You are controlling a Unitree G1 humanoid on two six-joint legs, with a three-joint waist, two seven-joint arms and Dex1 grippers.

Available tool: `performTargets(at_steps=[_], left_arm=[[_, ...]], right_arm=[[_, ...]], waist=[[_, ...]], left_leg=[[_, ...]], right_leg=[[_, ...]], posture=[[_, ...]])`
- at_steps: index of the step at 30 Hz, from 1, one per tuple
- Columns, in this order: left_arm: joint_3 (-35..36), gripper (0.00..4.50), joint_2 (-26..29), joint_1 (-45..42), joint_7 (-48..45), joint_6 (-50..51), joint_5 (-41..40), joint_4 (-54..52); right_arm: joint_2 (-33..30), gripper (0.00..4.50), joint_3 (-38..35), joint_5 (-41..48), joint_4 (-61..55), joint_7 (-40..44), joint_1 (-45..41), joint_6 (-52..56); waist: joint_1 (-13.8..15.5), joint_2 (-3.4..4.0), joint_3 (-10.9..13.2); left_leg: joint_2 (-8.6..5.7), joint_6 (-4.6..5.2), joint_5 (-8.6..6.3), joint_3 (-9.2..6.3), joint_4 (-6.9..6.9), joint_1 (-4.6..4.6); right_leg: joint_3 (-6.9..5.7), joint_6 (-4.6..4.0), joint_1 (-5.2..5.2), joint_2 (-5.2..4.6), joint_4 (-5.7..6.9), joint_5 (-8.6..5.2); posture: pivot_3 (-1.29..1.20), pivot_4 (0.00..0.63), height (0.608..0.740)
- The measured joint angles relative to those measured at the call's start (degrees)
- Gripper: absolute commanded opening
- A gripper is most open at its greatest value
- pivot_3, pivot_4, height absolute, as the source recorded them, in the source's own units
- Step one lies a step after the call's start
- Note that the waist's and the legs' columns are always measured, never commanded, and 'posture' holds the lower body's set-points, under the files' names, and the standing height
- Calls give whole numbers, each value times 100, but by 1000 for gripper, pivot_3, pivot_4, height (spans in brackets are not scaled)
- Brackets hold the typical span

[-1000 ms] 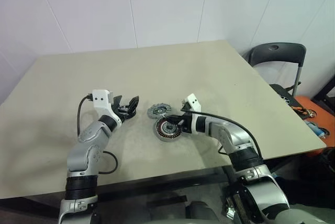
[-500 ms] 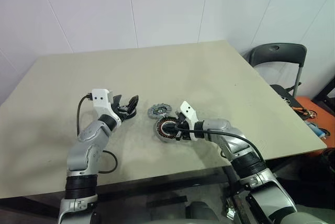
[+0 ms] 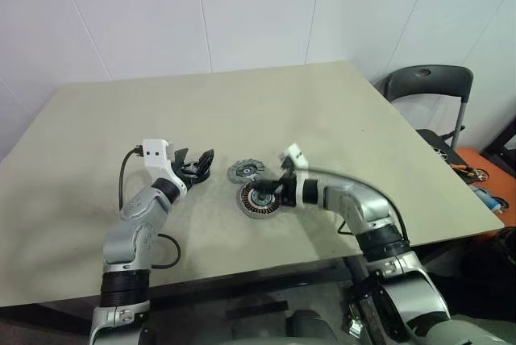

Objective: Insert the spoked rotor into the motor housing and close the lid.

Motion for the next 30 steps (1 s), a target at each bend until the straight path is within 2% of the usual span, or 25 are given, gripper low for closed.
performTargets(at_steps=[6,15,18,20,24,27,30], left_arm=[[55,4110,51,-61,-172,-287,10,444],[60,4110,187,-49,-645,-774,8,1045],[224,4110,771,194,-1476,-408,-533,828],[416,4110,1490,566,-2086,148,-1088,296],[1240,4110,2834,1019,-2883,1180,-2024,-303],[1827,4110,3154,1172,-2999,1735,-2653,-521],[2056,4110,3207,1284,-3068,2016,-2996,-647]], right_arm=[[-35,32,271,-302,-145,4,91,-432],[-82,32,-246,124,-87,82,-102,22],[-143,32,-245,187,-437,118,-311,67],[-163,32,-220,179,-602,122,-417,42],[-111,32,-91,11,-604,-8,-447,-98],[-10,32,31,-92,-517,-97,-413,-211],[-9,32,85,-150,-506,-106,-340,-236]], waist=[[-12,-2,-3],[2,0,0],[-98,3,2],[-194,2,5],[-198,18,15],[-155,27,21],[-157,30,24]], left_leg=[[0,-1,1,1,5,10],[0,-1,0,0,4,1],[6,0,0,1,-7,-2],[15,2,-1,1,-15,-9],[16,4,-3,1,-15,-4],[15,4,-3,-2,-10,-4],[15,4,-3,-1,-10,-4]], right_leg=[[0,1,7,0,7,0],[0,-1,-1,0,7,1],[2,-2,-15,8,12,-1],[3,-4,-27,16,12,-2],[3,-3,-23,16,13,-5],[2,4,-17,16,12,-9],[2,-2,-19,15,12,-5]], posture=[[0,0,740],[0,0,740],[0,0,740],[0,0,740],[0,0,740],[0,0,740],[0,0,740]])
